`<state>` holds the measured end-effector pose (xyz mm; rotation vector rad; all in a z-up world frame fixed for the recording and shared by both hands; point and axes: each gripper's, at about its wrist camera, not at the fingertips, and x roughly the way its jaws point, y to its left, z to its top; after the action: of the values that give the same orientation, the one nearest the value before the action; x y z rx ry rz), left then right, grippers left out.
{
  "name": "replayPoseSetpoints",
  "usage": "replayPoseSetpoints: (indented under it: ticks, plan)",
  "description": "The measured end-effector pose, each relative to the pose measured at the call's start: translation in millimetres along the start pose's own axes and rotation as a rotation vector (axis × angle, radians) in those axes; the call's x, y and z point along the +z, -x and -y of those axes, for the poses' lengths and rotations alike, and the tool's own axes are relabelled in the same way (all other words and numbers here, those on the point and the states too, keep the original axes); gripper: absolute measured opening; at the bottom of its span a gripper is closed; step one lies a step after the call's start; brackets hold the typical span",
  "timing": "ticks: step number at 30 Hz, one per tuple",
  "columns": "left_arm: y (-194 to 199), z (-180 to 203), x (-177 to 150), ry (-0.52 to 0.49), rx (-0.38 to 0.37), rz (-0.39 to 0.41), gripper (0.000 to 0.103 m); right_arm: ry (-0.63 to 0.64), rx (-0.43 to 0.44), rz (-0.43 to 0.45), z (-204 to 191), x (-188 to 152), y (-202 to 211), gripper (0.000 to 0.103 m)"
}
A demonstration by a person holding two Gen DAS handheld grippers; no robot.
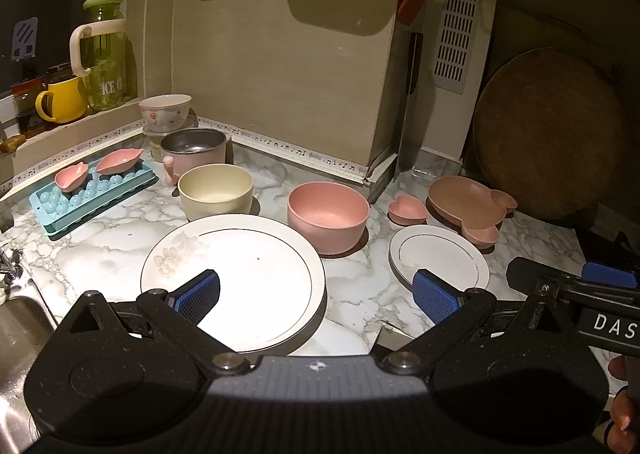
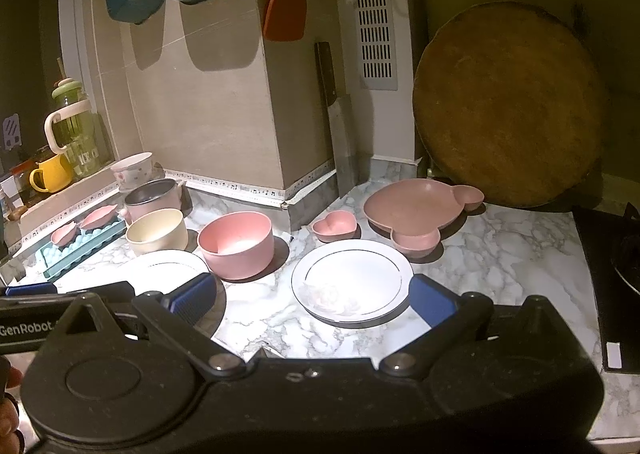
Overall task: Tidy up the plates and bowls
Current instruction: 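Move both tools toward the large white floral plate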
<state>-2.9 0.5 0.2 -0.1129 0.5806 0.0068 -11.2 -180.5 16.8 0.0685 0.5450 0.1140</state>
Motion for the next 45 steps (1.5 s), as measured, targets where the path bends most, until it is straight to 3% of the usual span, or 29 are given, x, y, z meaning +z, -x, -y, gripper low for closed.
replayPoseSetpoints:
  ticks: [20, 45]
  plan:
    - [11.2, 8.0, -3.8, -0.01, -0.015, -0.006, 0.103, -0.01, -0.036, 0.017, 4.2, -4.1, 16.1, 0.102]
    - [11.0, -4.0, -3.3, 0.03, 0.013, -0.015, 0.103, 0.018, 0.014, -0.009, -2.6, -1.4, 11.2, 0.102]
